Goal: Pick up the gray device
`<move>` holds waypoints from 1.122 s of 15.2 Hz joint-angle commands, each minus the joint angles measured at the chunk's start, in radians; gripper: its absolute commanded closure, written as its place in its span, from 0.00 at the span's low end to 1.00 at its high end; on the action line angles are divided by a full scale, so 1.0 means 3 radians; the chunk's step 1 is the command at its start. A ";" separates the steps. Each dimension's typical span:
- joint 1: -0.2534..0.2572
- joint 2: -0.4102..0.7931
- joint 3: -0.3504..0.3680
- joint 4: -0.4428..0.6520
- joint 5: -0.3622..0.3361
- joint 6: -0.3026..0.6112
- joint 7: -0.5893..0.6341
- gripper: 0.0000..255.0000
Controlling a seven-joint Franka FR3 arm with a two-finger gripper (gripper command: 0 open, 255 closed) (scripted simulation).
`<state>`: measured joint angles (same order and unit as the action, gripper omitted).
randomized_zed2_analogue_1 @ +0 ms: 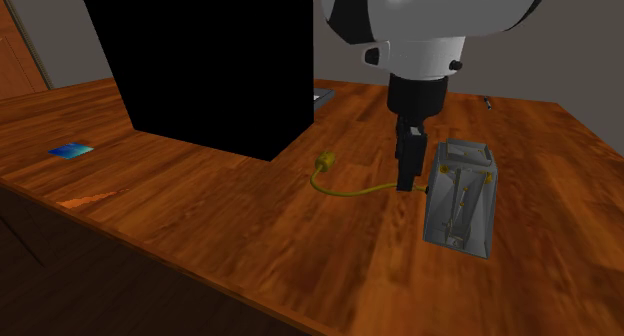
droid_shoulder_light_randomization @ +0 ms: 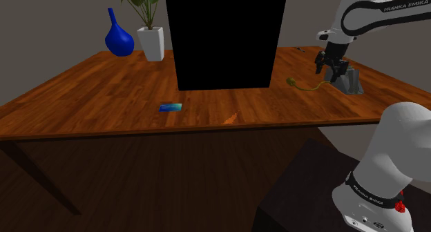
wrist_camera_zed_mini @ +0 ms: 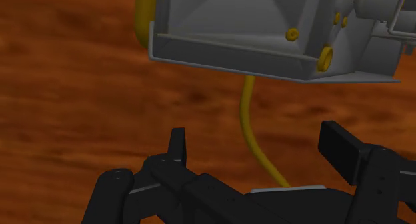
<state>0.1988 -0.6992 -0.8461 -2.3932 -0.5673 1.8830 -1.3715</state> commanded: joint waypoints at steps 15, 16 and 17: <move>0.0008 0.0048 -0.0118 -0.0144 -0.0067 0.0206 0.0009 1.00; 0.0006 0.0036 -0.0092 -0.0112 -0.0052 0.0160 0.0005 1.00; 0.0004 0.0025 -0.0067 -0.0079 -0.0038 0.0114 0.0000 1.00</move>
<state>0.1976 -0.6924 -0.8707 -2.4286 -0.5837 1.9283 -1.3697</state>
